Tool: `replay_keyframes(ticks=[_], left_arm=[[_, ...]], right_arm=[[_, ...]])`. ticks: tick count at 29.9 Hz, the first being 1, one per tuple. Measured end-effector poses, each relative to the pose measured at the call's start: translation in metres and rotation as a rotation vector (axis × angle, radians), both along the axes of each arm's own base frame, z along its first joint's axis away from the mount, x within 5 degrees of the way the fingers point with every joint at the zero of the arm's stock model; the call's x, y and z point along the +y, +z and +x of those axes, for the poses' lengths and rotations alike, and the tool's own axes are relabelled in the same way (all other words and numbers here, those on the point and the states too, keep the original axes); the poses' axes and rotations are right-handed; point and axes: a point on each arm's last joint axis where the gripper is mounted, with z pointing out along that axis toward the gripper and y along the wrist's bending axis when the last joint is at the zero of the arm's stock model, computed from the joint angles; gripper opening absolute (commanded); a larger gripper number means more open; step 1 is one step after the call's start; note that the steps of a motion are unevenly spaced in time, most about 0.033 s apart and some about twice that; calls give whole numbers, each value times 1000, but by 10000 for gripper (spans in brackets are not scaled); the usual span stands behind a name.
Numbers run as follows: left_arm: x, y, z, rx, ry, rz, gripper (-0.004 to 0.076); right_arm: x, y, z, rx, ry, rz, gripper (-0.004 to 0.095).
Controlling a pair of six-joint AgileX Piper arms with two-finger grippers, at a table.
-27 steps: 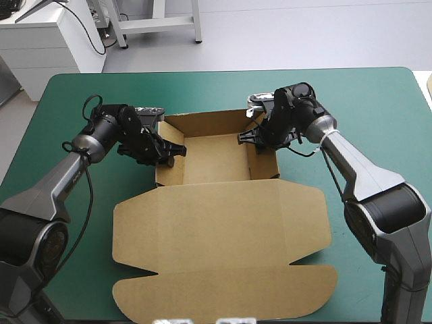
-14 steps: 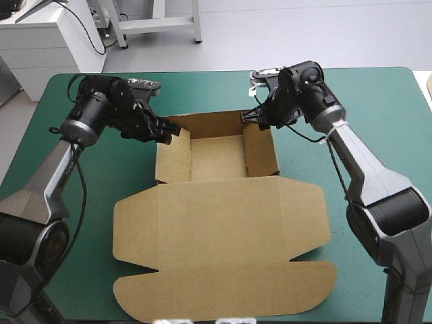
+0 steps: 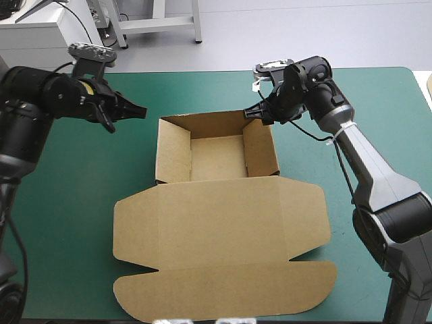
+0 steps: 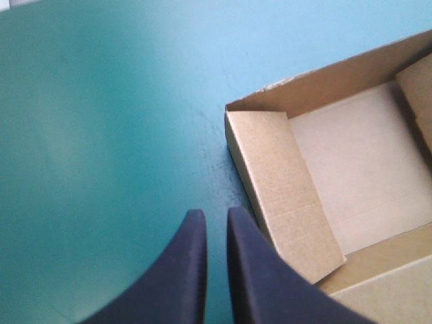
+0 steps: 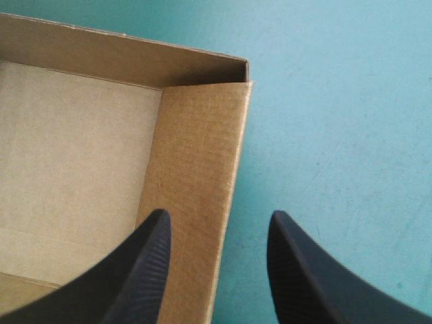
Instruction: Fold the box
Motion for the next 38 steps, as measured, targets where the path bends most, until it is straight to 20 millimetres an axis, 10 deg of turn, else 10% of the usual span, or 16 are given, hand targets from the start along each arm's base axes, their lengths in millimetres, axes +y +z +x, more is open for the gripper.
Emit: replay_keyframes(ticks=[10, 22, 38], left_arm=[[30, 19, -104, -121, -45, -4, -8], [58, -81, -205, -74, -69, -7, -8], [74, -202, -258, -56, -74, 3, -8]], right_arm=[[-1, -6, 4, 2, -6, -35, 425], [10, -54, 26, 105, -2, -59, 425], [21, -88, 36, 201, 6, -20, 272]])
